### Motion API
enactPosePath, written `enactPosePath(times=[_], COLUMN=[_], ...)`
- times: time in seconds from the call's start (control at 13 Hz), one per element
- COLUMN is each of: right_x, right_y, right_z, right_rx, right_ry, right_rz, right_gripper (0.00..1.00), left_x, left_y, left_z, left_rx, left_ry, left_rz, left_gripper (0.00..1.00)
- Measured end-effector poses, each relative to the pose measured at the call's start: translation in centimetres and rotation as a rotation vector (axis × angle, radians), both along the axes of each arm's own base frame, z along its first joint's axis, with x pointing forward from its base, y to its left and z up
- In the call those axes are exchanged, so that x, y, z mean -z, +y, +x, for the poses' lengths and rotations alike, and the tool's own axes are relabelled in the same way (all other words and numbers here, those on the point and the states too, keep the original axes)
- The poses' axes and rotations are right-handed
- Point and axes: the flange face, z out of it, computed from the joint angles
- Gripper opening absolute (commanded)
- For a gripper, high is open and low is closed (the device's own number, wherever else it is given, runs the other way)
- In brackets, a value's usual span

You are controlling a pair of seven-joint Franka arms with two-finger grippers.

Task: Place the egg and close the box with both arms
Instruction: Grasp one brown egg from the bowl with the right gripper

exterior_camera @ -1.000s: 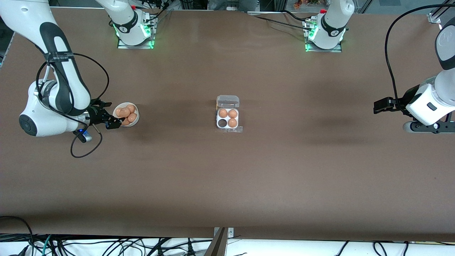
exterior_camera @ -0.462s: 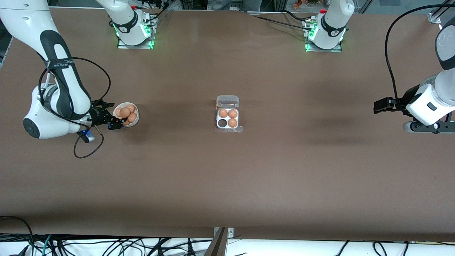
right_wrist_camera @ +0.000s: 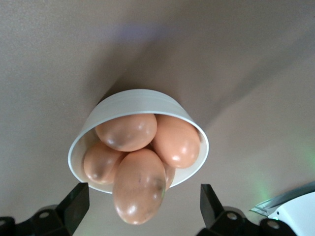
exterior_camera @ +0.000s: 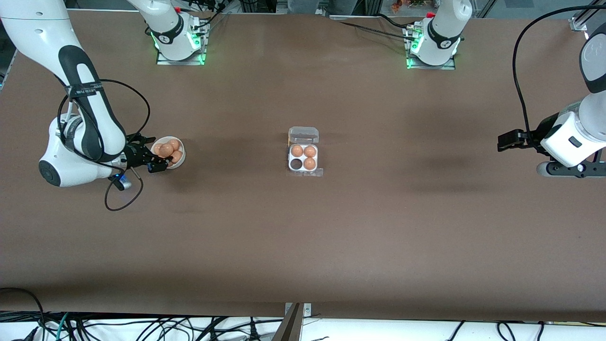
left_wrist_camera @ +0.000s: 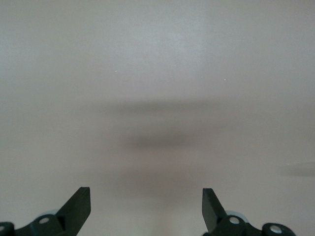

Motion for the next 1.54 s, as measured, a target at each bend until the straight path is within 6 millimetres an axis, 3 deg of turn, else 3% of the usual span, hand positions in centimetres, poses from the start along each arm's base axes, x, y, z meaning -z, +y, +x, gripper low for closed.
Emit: enactPosePath(times=[0.62, 1.0, 1.54], right_x=[1.0, 1.3, 1.3], right_y=[0.2, 0.3, 0.3], right_z=[-0.2, -0.2, -0.2], right_rx=[-0.032, -0.031, -0.065], right_ry=[0.0, -0.002, -0.021], right_rz=[0.035, 0.052, 0.087], right_gripper=[0.98, 0.8, 0.65], left_x=[0.0, 0.0, 0.0], left_y=[0.0, 0.0, 0.0], left_z=[0.0, 0.0, 0.0], left_rx=[0.0, 0.0, 0.0], left_ry=[0.0, 0.0, 0.0], left_rz=[0.0, 0.0, 0.0], left_gripper=[1.0, 1.0, 1.0])
